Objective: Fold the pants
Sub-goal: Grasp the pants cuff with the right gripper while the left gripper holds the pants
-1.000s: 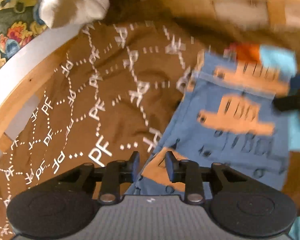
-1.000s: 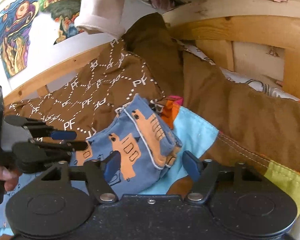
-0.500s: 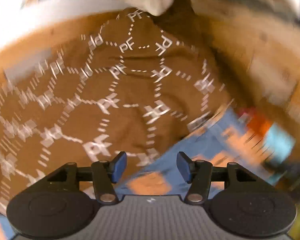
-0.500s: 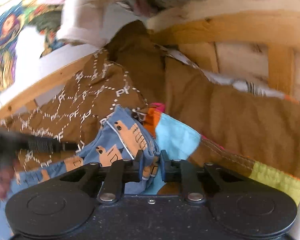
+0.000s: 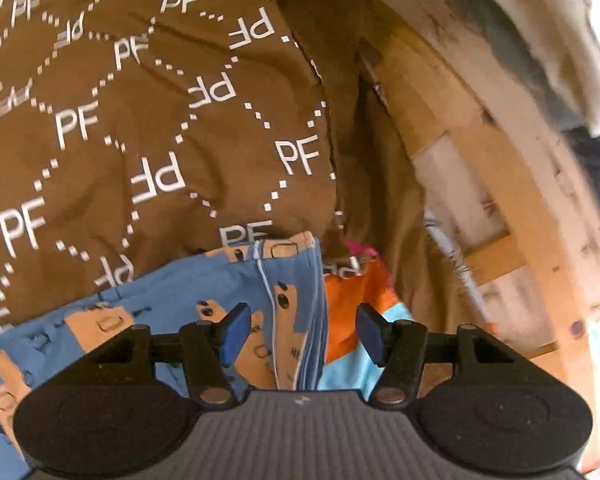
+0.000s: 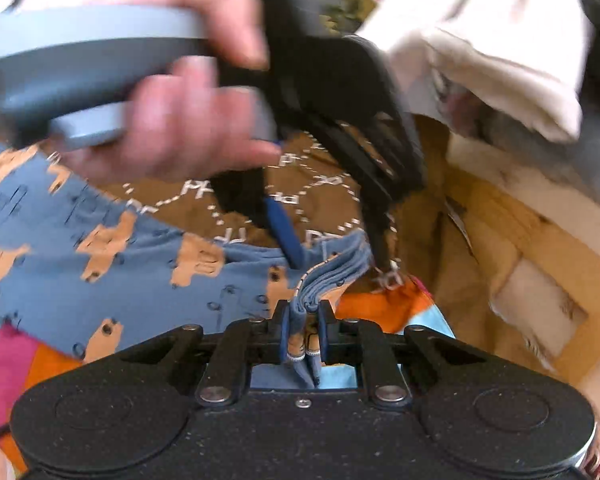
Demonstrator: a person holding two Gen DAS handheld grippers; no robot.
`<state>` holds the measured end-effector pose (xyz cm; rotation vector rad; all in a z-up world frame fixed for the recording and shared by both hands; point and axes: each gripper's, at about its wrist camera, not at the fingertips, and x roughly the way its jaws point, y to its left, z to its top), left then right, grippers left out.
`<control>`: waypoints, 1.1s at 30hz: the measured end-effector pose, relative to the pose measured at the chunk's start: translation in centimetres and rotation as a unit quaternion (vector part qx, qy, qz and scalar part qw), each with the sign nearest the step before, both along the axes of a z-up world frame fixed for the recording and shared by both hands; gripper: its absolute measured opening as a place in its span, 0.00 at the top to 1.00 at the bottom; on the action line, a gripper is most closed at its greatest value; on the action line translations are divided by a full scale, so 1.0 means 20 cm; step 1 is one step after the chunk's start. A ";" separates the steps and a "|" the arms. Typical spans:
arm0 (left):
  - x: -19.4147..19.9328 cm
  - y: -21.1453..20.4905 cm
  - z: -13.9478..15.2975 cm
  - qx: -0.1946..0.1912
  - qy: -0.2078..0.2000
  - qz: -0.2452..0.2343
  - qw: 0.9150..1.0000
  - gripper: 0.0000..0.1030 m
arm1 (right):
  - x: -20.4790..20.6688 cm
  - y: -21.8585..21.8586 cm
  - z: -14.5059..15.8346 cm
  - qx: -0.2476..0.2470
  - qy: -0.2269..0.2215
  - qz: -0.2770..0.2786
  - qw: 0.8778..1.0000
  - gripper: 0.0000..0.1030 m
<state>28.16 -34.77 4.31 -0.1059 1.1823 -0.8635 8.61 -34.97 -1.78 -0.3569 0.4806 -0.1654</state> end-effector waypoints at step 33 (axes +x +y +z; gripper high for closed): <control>-0.21 1.21 -0.09 -0.064 -0.018 0.202 0.977 0.91 | -0.11 0.61 0.02 0.068 0.013 0.270 0.960 0.87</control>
